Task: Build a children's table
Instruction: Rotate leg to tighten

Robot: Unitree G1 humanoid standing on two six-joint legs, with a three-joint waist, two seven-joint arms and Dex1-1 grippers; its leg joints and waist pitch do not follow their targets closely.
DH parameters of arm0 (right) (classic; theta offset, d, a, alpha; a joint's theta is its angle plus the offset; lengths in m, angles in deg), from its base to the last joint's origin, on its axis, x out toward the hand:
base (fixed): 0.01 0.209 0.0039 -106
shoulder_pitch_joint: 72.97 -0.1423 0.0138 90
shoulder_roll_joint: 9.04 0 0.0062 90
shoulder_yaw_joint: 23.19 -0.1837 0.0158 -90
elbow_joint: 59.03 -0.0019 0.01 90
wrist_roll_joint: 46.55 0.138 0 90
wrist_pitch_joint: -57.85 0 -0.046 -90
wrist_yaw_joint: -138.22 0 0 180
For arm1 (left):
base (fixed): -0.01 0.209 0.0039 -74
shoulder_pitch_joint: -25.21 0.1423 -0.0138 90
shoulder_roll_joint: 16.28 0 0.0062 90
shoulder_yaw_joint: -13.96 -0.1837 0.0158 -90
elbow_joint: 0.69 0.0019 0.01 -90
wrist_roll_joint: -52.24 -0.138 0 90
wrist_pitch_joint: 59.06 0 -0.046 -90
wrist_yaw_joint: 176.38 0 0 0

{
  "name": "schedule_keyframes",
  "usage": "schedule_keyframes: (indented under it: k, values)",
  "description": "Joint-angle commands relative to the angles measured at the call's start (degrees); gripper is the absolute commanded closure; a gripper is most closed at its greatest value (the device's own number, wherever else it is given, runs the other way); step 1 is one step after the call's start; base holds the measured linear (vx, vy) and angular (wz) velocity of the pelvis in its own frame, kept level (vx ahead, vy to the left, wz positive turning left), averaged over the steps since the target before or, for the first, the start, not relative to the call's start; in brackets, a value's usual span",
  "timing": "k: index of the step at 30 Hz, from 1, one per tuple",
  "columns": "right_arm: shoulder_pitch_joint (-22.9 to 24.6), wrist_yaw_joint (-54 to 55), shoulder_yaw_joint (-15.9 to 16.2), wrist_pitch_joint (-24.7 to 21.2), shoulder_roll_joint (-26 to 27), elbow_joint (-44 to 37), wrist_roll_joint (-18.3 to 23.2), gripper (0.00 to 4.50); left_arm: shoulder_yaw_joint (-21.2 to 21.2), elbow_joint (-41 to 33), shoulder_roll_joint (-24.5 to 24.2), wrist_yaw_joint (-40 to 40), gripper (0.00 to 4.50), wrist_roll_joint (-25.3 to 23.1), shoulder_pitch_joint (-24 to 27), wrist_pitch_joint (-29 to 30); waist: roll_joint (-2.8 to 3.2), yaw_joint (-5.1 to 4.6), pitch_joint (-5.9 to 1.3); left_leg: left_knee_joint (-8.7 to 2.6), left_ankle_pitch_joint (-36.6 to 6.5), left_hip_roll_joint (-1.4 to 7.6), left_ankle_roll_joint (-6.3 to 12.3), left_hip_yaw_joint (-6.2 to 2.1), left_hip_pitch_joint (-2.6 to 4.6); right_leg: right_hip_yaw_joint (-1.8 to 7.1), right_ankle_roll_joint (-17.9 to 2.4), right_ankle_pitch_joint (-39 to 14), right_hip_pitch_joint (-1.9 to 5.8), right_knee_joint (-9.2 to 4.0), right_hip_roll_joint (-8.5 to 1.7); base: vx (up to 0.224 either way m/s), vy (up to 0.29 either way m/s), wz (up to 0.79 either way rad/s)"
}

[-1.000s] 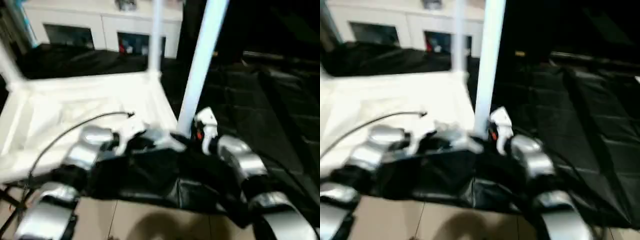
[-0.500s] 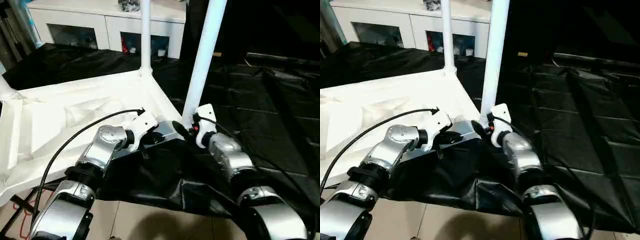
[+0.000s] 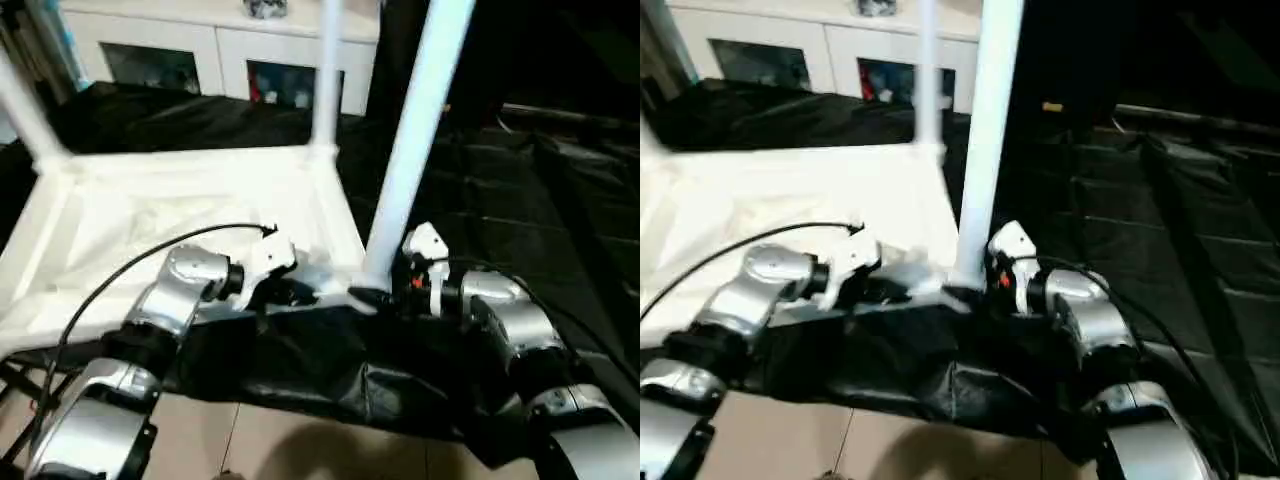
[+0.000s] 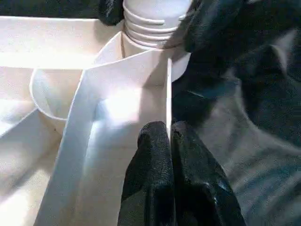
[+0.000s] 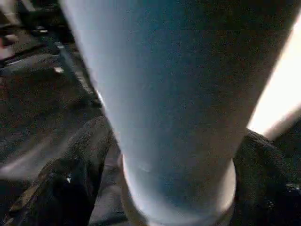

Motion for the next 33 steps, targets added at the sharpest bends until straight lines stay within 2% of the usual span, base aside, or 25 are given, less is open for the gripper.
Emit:
schedule_keyframes:
  k: [1,4,7,10,14,17,18,20,21,26,28,30,33]
  values:
    - [0.74,-4.94,3.64,-0.83,1.13,-2.19,0.61,1.13,-0.77,1.71,0.65,1.3,4.5,-0.28,-1.1,-0.13,0.09,0.25,-3.22,-3.6,-14.89,1.68,2.46,0.01,0.19,2.5,-12.04,-15.76,2.77,-4.48,-3.43,0.0,0.0,0.0]
    - [0.98,-5.87,3.82,-1.68,0.78,-3.17,0.51,1.39,-0.67,2.25,0.3,0.68,4.5,-0.17,-1.4,-0.52,0.05,0.59,-3.24,-3.6,-14.96,1.66,2.09,0.03,0.27,2.56,-11.59,-16.45,2.72,-4.54,-3.5,0.0,0.0,0.0]
    - [0.99,-6.23,3.84,-2.12,0.71,-3.53,0.64,1.5,-0.63,2.35,0.3,0.43,4.5,0.02,-1.51,-0.61,0.01,0.88,-3.33,-3.58,-13.55,1.67,1.92,0.02,0.21,2.58,-11.78,-14.63,2.81,-4.29,-3.55,0.0,0.0,0.0]
    - [1.04,-6.25,3.89,-2.8,0.88,-4.07,0.83,1.71,-0.56,2.43,0.52,0.75,4.5,0.09,-1.38,-0.99,-0.05,0.9,-3.34,-3.51,-13.17,1.64,2.05,0.07,0.15,2.56,-11.95,-13.9,2.87,-4.22,-3.54,0.0,0.0,0.0]
    - [1.19,-3.24,2.77,-2.91,1.96,-3.64,1.12,1.74,0.02,2.71,1.75,3.19,4.5,0.25,-1.51,-0.96,-0.03,0.87,-3.23,-3.59,-13.94,1.62,1.82,0.02,0.17,2.52,-11.44,-15.79,2.81,-4.45,-3.59,0.0,0.0,0.0]
    - [0.44,2.81,0.66,-1.89,3.89,-1.15,0.81,1.75,0.44,2.76,3.2,5.94,4.5,0.13,-1.89,-0.18,0.0,0.76,-3.12,-3.69,-15.2,1.56,1.23,-0.09,0.3,2.56,-10.61,-18.81,2.61,-4.77,-3.71,0.0,0.0,0.0]
    - [-0.49,9.41,-0.66,-1.03,5.68,1.74,-0.26,1.75,0.47,2.72,4.55,8.29,4.5,-0.28,-2.22,0.64,0.06,0.58,-3.13,-3.74,-15.65,1.58,0.67,-0.17,0.41,2.65,-10.37,-19.85,2.39,-4.87,-3.88,0.0,0.0,0.0]
    - [-1.76,18.04,-2.35,-1.2,8.17,5.46,-1.25,1.76,0.36,2.89,6.54,11.73,4.5,-1.05,-2.77,1.42,0.02,0.03,-3.02,-3.97,-16.56,1.43,-0.39,-0.44,0.35,2.54,-9.65,-22.14,2.44,-5.03,-3.77,0.0,0.0,0.0]
    - [-1.85,18.65,-2.47,-1.24,8.35,5.72,-1.3,1.76,0.36,2.92,6.69,11.99,4.5,-1.11,-2.82,1.49,0.17,-0.27,-3.08,-3.94,-17.04,1.39,-0.79,-0.45,0.47,2.57,-9.56,-22.61,2.33,-5.13,-3.8,0.0,0.0,0.0]
    - [-4.58,34.75,-4.76,-3.73,12.8,11.87,-2.73,1.77,0.27,3.14,10.43,17.93,4.5,-2.0,-3.83,3.28,0.45,-1.02,-3.06,-3.9,-17.47,1.27,-0.54,-0.47,0.44,2.64,-9.57,-22.37,2.27,-5.28,-3.67,0.0,0.0,0.0]
    - [-5.1,36.82,-4.87,-2.23,14.0,12.93,-3.45,1.77,0.06,2.69,11.36,19.32,4.5,-2.27,-3.81,3.89,0.34,-1.12,-3.13,-3.79,-17.93,1.21,-0.48,-0.39,0.53,2.63,-9.59,-21.7,2.19,-5.32,-3.56,0.0,0.0,0.0]
    - [-5.33,36.42,-4.59,-0.44,14.76,13.51,-4.08,1.07,-0.23,1.68,12.05,19.78,4.5,-2.52,-3.41,4.52,0.38,-1.09,-3.09,-3.85,-17.98,1.25,-0.13,-0.41,0.37,2.61,-9.67,-20.98,2.24,-5.3,-3.58,0.0,0.0,0.0]
    - [-5.83,33.35,-4.5,0.34,14.8,13.34,-3.27,0.95,-0.29,0.54,12.16,19.24,4.5,-2.28,-2.74,4.77,0.36,-1.1,-3.23,-3.81,-17.2,1.27,0.36,-0.34,0.25,2.66,-10.42,-18.48,2.48,-5.05,-3.48,0.0,0.0,0.0]
